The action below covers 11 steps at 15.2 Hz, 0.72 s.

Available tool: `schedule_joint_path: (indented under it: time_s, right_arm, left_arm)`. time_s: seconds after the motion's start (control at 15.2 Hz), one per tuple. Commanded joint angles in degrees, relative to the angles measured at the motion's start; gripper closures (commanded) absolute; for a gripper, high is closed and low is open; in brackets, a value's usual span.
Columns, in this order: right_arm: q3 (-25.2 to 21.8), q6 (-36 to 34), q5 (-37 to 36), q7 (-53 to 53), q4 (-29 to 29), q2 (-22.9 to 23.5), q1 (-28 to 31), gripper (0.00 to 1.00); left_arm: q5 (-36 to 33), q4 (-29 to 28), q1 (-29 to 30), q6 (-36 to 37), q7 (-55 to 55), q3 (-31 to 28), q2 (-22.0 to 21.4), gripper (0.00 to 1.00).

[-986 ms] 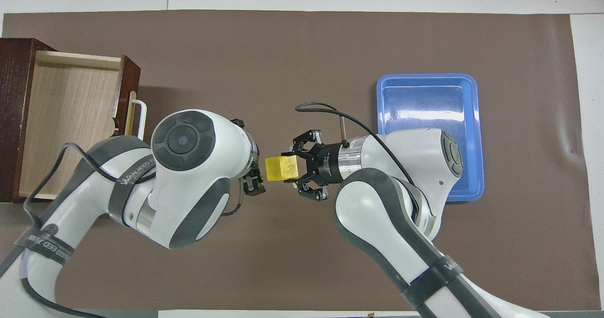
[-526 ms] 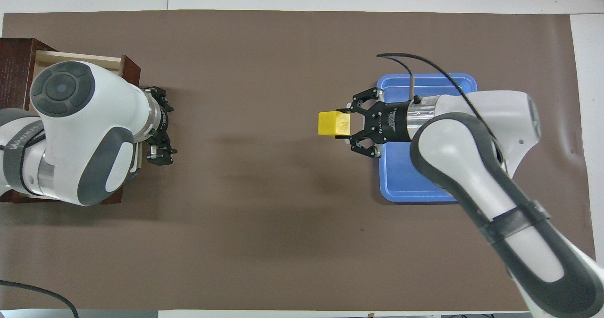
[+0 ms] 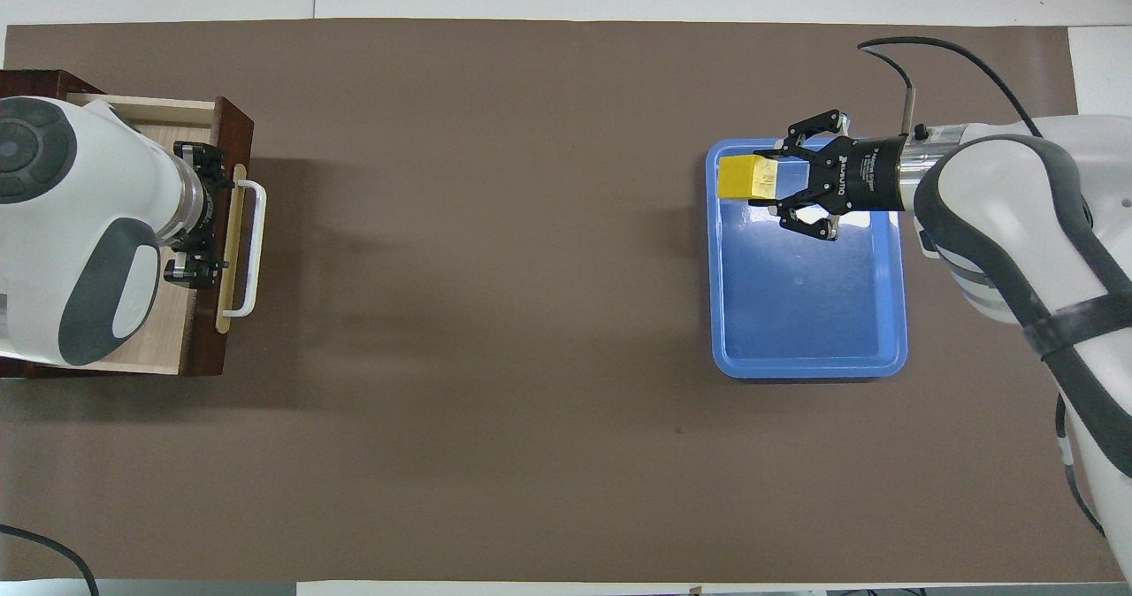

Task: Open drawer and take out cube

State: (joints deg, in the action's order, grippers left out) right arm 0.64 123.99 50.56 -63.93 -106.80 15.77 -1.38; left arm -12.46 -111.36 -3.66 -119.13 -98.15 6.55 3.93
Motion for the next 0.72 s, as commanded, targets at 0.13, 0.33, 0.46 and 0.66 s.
schedule_joint_path:
  time_s: [0.13, 0.33, 0.46, 0.66]
  right_arm:
    - [0.59, -6.30, -11.16, 2.23, 8.72, 7.96, 1.90, 1.00]
    - [0.59, -7.80, -15.57, 6.70, 8.19, 7.96, 1.38, 1.00]
    - [0.59, -7.97, -18.46, 7.07, 8.19, 7.96, 1.38, 1.00]
    - [0.59, -6.84, -19.36, 6.46, 7.93, 7.96, 1.20, 1.00]
  left_arm:
    - [-4.59, 0.53, 8.29, -3.99, 6.46, 0.31, 0.90, 0.00]
    - [-4.59, -0.09, 14.27, -7.68, 10.68, 0.40, 0.99, 0.00]
    - [-4.50, -0.18, 17.18, -8.31, 12.71, 0.40, 0.99, 0.00]
    - [-4.33, -0.26, 18.25, -7.35, 13.51, 0.57, 0.90, 0.00]
